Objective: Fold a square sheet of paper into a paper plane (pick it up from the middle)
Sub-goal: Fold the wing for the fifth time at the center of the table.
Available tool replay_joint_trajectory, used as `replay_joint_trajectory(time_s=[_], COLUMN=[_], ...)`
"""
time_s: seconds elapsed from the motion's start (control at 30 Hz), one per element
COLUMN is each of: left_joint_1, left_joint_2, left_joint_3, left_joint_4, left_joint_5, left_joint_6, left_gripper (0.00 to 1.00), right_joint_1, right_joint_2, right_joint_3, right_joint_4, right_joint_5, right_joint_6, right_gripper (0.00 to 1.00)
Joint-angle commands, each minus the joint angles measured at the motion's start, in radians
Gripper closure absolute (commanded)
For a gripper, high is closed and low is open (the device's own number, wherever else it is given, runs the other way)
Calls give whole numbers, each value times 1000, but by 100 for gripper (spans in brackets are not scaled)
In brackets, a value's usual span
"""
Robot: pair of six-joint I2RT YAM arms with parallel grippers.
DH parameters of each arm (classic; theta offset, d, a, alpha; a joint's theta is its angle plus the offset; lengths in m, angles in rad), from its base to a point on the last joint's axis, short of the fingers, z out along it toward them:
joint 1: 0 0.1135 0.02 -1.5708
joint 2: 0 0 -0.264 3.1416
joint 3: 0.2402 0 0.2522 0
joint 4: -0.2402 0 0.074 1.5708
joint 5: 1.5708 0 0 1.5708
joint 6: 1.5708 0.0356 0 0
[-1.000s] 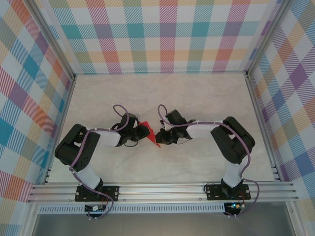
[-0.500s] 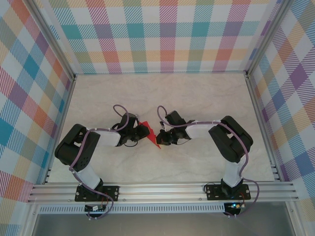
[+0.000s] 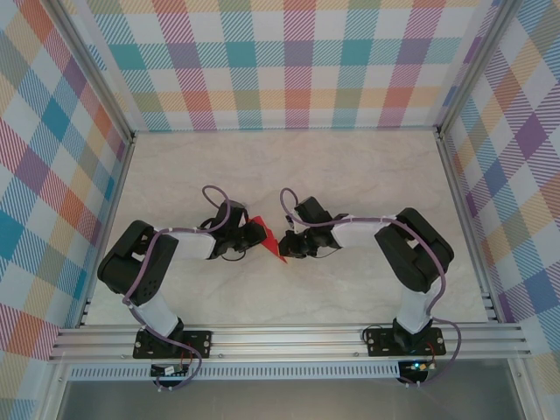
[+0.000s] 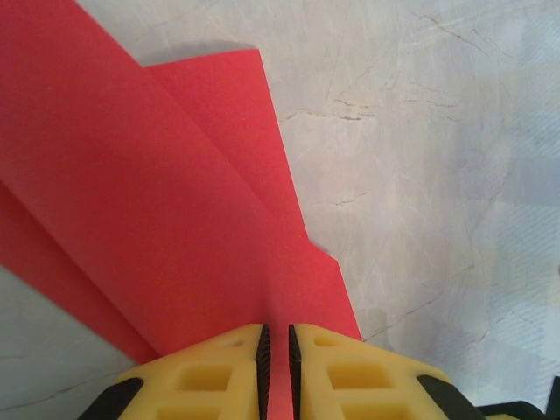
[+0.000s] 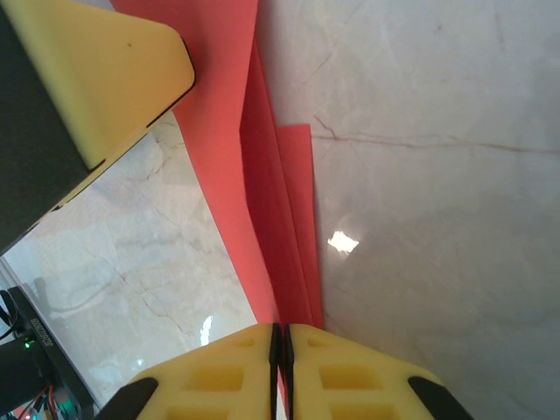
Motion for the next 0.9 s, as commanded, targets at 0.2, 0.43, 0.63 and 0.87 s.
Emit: replay_joint_trajectory(time_s=[0.2, 0.43, 0.63, 0.87], left_joint_1=[0, 0, 0, 0], left_joint_2=[61, 68, 74, 78], left_joint_3=[6, 14, 22, 27], left_joint_4=[-91, -98, -105, -109], left_joint_5=[-60, -56, -52, -48], left_joint_6=[-7, -10, -9, -9], left_gripper=[83, 83, 83, 83], right_joint_1=[25, 37, 39, 38], right_joint_2=[-41, -30, -17, 4], right_joint_3=[24, 35, 49, 53], right_joint_4=[-99, -93, -96, -94], right_joint_5=[-10, -27, -7, 12], right_joint_6=[-79, -118, -159, -180], right_gripper=[78, 78, 81, 89])
